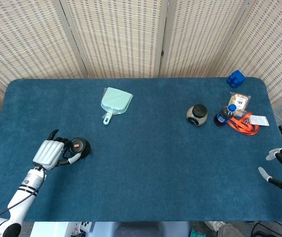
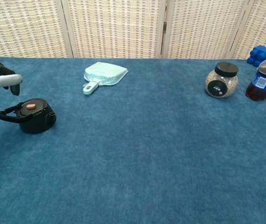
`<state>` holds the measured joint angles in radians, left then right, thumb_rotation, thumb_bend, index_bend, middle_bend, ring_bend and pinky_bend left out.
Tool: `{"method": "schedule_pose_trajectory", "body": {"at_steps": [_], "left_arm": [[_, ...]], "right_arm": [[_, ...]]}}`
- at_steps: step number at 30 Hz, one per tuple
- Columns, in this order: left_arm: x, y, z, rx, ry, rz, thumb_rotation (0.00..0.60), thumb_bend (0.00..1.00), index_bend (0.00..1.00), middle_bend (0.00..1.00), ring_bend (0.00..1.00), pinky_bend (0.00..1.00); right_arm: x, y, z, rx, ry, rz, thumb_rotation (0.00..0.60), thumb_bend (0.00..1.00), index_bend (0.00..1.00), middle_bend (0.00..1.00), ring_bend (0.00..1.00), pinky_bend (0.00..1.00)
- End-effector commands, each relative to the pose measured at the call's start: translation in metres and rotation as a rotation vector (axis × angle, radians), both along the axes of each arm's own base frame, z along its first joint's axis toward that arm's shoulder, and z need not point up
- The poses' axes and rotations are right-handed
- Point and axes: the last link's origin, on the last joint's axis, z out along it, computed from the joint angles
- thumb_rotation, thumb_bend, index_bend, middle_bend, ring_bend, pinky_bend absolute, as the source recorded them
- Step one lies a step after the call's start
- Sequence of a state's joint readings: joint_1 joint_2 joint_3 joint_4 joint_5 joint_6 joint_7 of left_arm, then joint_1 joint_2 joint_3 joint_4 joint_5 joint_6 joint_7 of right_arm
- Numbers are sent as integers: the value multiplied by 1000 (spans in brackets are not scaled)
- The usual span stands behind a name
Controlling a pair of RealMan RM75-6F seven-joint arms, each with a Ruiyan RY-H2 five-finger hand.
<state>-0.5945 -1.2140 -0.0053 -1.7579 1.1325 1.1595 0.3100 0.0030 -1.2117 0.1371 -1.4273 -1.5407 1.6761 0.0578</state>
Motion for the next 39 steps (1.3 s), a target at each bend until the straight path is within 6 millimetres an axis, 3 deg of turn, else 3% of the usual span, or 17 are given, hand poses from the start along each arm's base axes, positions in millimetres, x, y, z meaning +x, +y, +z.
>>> {"method": "schedule_pose_trajectory", "body": {"at_steps": [1, 17, 39], "left_arm": [[-3, -5, -5, -10, -1, -3, 0, 117, 423, 373, 296, 0], [-8, -17, -29, 0, 29, -19, 0, 114, 417, 372, 296, 0], [-17, -19, -38, -14, 79, 8, 0, 111, 463, 388, 297, 0]], "right_arm": [[6, -4, 4, -22, 12, 15, 600, 174, 515, 422, 317, 289], [6, -1, 5, -19, 13, 4, 600, 174, 515, 422, 317, 286], [2, 3, 4, -14, 7, -11, 600, 174, 514, 422, 317, 284]]}}
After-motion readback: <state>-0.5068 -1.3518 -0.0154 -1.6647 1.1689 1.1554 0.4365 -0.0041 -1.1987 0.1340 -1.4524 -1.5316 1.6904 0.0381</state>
